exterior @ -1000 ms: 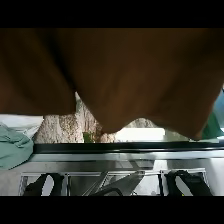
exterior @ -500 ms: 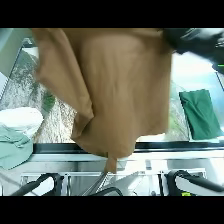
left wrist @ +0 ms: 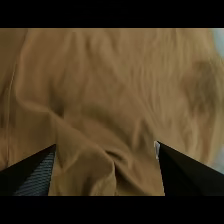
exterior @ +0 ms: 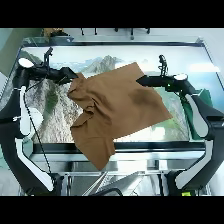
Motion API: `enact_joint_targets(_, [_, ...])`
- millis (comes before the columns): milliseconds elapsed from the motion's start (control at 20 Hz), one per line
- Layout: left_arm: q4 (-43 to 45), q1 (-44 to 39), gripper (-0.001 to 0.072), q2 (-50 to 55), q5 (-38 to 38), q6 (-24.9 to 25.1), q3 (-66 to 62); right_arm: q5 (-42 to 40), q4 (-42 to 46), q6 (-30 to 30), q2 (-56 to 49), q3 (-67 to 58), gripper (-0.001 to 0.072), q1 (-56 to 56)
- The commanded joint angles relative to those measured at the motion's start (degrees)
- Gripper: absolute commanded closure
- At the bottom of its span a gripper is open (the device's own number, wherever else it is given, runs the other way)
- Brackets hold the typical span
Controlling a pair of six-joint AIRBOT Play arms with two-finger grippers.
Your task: Fold the shirts.
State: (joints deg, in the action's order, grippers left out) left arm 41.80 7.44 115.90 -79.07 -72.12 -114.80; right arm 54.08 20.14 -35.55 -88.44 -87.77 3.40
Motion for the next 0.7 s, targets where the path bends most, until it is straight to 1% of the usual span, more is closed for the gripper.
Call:
enact_joint_targets(0, [0.2,4.2,0.0016,1.7,-10.8,-4.9,-3.1,6.6,4.3,-6.6,3.4,0.0,0.0334,4.5])
enact_joint_targets(100, [1.2,6.9,0.0017,-3.5,-14.5,-4.8,4.0,11.7,10.1,-11.0,7.0,0.1,0.0333,9.1])
enact_joint_targets(150, [2.7,7.6,0.0085,-6.8,-15.6,-4.5,8.9,14.9,12.5,-12.3,8.3,0.1,0.0334,11.5])
enact_joint_targets(200, [4.6,8.2,0.0125,-10.8,-15.2,-3.7,15.2,18.2,14.6,-13.4,9.3,0.3,0.0334,14.1])
enact_joint_targets(250, [5.9,8.5,0.0125,-14.8,-14.4,-2.9,21.8,20.7,15.9,-13.8,10.0,0.7,0.0333,16.5])
enact_joint_targets(350, [6.8,8.5,0.0125,-24.0,-10.7,-1.2,37.1,23.0,16.5,-13.8,10.6,2.6,0.0333,21.6])
enact_joint_targets(450, [6.7,8.5,0.0125,-33.7,-5.2,-0.3,53.1,23.2,16.5,-13.8,10.6,4.3,0.0333,25.9])
enact_joint_targets(550, [6.8,8.5,0.0125,-42.6,1.0,-0.4,68.1,23.2,16.5,-13.4,10.6,5.3,0.0333,28.4])
enact_joint_targets(650, [6.6,8.2,0.0125,-49.2,6.7,-0.4,80.1,23.1,16.5,-12.7,10.6,5.5,0.0334,29.0])
